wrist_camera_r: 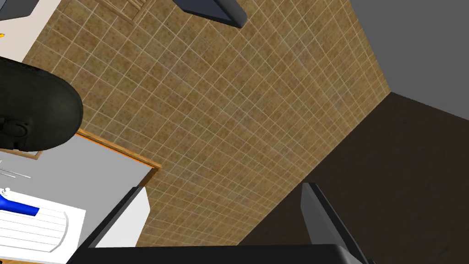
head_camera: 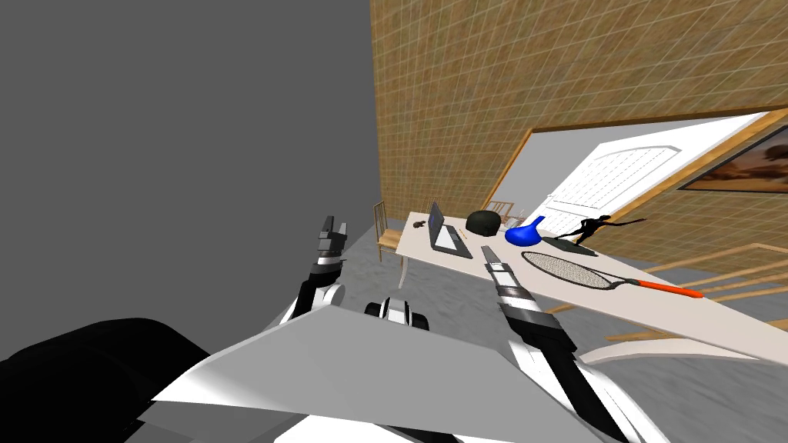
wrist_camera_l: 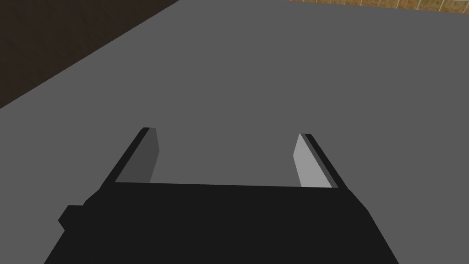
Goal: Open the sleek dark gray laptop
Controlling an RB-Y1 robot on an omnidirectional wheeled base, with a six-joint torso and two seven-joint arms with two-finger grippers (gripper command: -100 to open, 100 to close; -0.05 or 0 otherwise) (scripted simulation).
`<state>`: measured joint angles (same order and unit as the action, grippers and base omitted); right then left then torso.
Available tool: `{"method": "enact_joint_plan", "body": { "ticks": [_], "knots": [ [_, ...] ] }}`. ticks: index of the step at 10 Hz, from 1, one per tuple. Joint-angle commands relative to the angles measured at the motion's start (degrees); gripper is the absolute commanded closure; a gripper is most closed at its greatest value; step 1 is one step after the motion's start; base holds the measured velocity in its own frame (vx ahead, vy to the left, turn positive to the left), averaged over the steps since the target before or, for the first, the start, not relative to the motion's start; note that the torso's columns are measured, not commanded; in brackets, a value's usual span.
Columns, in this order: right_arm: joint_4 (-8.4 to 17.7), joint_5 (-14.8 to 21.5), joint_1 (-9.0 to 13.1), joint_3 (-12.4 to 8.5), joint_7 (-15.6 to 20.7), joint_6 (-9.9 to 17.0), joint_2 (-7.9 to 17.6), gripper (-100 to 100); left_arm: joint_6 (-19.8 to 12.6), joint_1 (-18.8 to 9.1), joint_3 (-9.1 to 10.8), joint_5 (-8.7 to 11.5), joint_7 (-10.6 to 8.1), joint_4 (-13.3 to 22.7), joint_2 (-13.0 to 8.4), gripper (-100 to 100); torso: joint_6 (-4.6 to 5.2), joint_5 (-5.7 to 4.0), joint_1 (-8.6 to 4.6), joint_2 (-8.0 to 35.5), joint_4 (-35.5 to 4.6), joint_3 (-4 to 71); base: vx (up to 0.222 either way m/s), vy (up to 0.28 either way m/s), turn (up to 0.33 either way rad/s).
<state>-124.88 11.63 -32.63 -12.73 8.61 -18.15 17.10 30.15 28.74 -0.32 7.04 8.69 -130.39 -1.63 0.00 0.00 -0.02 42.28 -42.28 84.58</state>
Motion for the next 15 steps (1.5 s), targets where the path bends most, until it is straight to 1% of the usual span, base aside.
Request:
{"method": "enact_joint_plan", "body": {
  "ticks": [1,4,7,15],
  "knots": [
    [1.90,4.54,-0.91,-2.37,2.68,1.48,3.07,-100,0.00,0.00,0.00,0.00,0.00,0.00,0.00,0,0.00,0.00,0.02,-0.01,0.00,0.00,0.067,0.133,-0.002],
    [3.59,9.06,-1.78,-4.98,5.16,3.23,6.83,-100,0.00,0.00,0.00,0.00,0.00,0.00,0.00,0,0.00,-0.02,-0.06,0.08,-0.02,-0.05,0.047,0.114,0.004],
    [5.20,12.81,-2.47,-7.26,7.39,4.80,10.48,-100,0.00,0.00,0.00,0.00,0.00,0.00,0.00,0,0.00,0.01,0.05,0.01,0.00,-0.01,0.049,0.114,0.014],
    [10.19,20.90,-3.77,-12.56,12.87,8.93,20.10,-100,0.00,0.00,0.00,0.00,0.00,0.00,0.00,0,0.00,0.01,0.03,0.02,-0.01,-0.01,0.050,0.106,0.041]
  ]
}}
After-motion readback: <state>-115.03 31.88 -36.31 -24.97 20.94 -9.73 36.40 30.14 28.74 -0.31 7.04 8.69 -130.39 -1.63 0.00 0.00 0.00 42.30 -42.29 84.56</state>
